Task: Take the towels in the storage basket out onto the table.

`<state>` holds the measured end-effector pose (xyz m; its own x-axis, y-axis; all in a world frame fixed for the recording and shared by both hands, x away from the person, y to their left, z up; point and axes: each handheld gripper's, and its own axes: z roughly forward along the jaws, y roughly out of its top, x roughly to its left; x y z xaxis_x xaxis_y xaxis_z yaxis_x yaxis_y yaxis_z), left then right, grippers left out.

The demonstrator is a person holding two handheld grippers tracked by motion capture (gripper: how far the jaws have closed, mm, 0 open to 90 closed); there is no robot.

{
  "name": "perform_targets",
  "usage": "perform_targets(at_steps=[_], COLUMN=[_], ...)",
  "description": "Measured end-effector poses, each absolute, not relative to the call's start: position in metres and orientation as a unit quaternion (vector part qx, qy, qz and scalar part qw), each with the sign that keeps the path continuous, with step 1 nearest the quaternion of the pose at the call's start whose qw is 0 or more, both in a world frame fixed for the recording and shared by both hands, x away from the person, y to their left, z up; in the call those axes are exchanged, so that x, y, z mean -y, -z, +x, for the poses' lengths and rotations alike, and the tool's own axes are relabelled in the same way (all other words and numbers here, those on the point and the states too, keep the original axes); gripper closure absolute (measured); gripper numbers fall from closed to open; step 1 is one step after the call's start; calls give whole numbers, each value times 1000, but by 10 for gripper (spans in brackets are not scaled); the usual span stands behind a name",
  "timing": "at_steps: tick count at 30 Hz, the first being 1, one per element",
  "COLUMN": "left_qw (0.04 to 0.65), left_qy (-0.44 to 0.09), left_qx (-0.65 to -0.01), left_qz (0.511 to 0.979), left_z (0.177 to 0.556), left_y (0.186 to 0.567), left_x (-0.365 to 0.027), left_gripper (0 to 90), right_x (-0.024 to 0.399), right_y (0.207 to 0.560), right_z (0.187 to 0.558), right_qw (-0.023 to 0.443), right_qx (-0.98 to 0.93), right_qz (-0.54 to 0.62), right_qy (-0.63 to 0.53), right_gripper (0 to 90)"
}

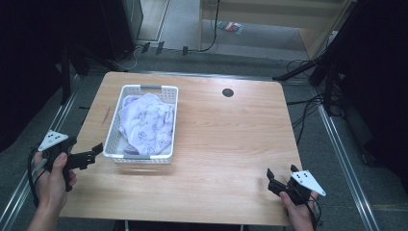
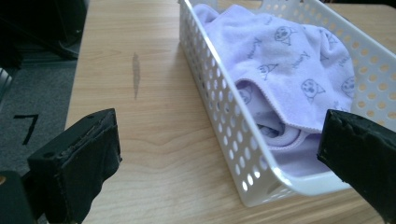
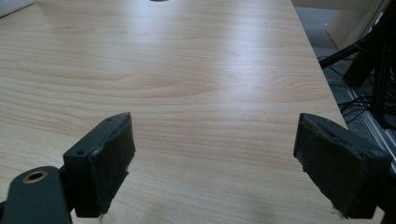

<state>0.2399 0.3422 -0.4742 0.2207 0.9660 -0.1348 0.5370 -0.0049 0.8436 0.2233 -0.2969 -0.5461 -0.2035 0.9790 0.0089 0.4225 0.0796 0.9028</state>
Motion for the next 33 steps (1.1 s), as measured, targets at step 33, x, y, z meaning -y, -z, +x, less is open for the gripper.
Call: perform_targets(at_steps=[33], left_qw=[328], left_qy=[-201], left_qx=[-538], left_qz=[750], left_z=[328], left_y=[435], left_x=[-261], left_gripper=[0], right_x=[297], right_y=[546], right_z=[223], right_qw=[330], right_qx=[-658], right_qz=[531], right_qy=[-419], right_gripper=[132])
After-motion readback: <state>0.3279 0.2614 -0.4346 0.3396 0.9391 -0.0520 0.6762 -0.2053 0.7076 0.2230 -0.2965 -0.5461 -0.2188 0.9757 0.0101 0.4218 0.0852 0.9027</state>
